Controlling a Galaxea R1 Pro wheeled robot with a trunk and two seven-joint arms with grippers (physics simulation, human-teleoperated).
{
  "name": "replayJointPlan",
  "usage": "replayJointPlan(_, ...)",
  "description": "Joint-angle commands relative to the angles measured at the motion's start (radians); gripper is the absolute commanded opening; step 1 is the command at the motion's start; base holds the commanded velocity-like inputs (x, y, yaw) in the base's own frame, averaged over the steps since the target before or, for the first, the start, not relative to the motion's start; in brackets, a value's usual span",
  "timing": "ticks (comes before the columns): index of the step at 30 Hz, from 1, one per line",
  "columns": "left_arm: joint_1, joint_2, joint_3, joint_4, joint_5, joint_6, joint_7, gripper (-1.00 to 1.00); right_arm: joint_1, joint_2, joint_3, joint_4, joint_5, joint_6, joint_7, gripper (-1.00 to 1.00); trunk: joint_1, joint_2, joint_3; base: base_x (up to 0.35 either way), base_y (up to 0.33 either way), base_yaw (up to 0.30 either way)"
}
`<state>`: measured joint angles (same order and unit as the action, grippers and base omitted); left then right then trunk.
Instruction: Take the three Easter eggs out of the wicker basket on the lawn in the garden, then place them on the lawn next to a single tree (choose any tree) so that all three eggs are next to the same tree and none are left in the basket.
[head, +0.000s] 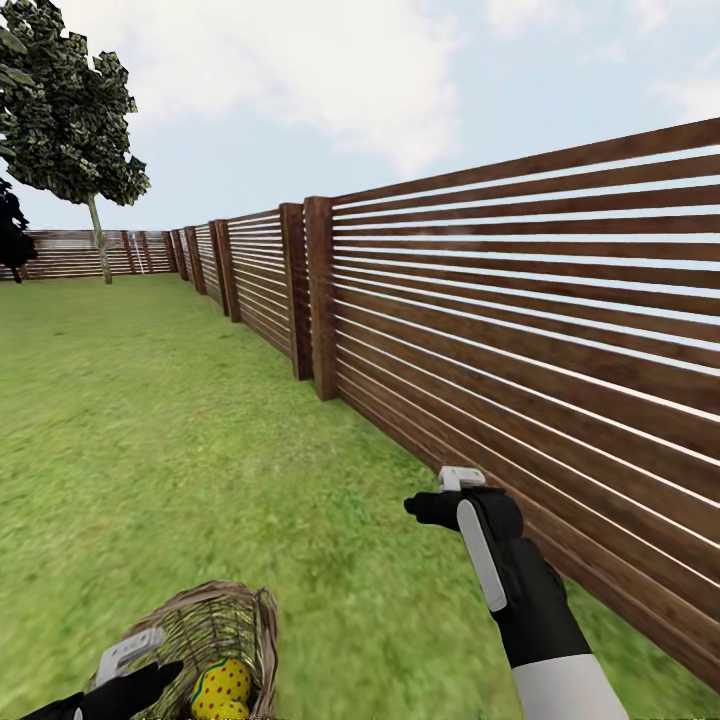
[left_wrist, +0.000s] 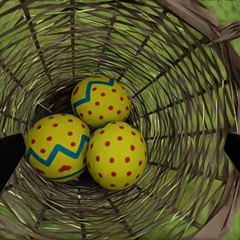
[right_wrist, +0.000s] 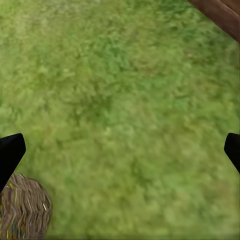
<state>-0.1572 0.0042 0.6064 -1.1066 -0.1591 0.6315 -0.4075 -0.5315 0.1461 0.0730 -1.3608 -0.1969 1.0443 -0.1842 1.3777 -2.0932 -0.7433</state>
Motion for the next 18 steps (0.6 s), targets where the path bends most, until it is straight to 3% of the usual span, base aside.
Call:
replayJointPlan(1, -0.001, -0.001, 0.003, -0.001, -0.011, -0.003, -0.01, 1.0, -0.001, 0.0, 0.001, 0.0, -0.01, 0.003, -0.01, 1.0, 0.004, -0.008, -0.004, 0.0, 0.0, 0.0)
replayJointPlan(11, -0.002, -0.001, 0.003, 0.026, -0.01, -0.034, -0.009, 1.0, -0.001, 0.0, 0.001, 0.01, -0.01, 0.003, -0.011, 1.0, 0.042, -0.078, -0.036, 0.0, 0.0, 0.0)
replayJointPlan(18, -0.054, -0.001, 0.003, 0.049, -0.016, -0.03, 0.003, 1.0, -0.001, -0.003, -0.003, 0.011, -0.01, 0.003, -0.011, 1.0, 0.069, -0.127, -0.058, 0.0, 0.0, 0.0)
